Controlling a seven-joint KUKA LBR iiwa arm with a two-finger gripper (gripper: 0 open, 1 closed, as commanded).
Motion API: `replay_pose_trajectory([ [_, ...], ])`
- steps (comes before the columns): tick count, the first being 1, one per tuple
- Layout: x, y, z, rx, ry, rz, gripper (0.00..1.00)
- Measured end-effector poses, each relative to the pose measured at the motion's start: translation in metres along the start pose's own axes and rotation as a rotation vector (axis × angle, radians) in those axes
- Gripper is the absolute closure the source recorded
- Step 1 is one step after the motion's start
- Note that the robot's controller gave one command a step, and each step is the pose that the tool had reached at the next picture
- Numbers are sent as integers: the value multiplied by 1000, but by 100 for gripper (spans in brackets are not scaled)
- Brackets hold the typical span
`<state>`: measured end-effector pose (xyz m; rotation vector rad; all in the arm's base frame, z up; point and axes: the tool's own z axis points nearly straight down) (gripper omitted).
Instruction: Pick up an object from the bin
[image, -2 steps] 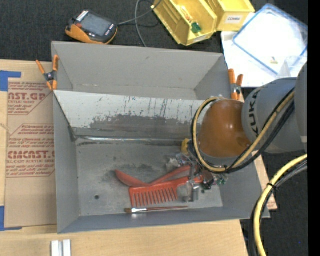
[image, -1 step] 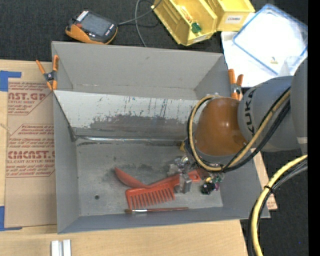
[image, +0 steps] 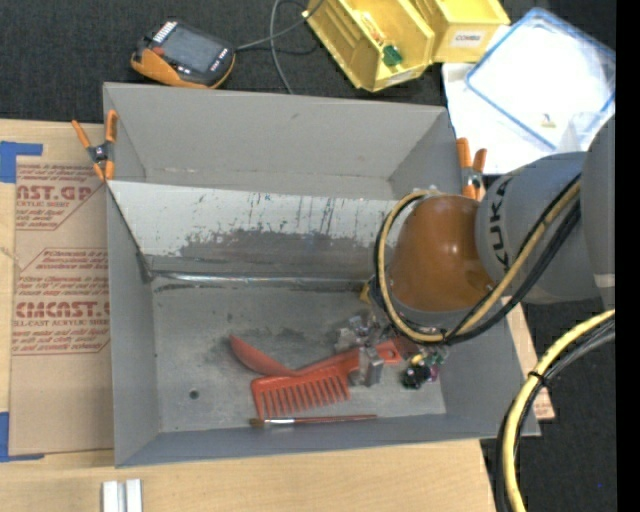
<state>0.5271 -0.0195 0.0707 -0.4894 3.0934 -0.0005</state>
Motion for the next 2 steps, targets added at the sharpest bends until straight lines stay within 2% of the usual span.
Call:
replay_pose_trajectory([
  [1, 2, 1, -25, -3, 9, 0, 100],
  [2, 1, 1, -44, -1, 3, -1, 100],
])
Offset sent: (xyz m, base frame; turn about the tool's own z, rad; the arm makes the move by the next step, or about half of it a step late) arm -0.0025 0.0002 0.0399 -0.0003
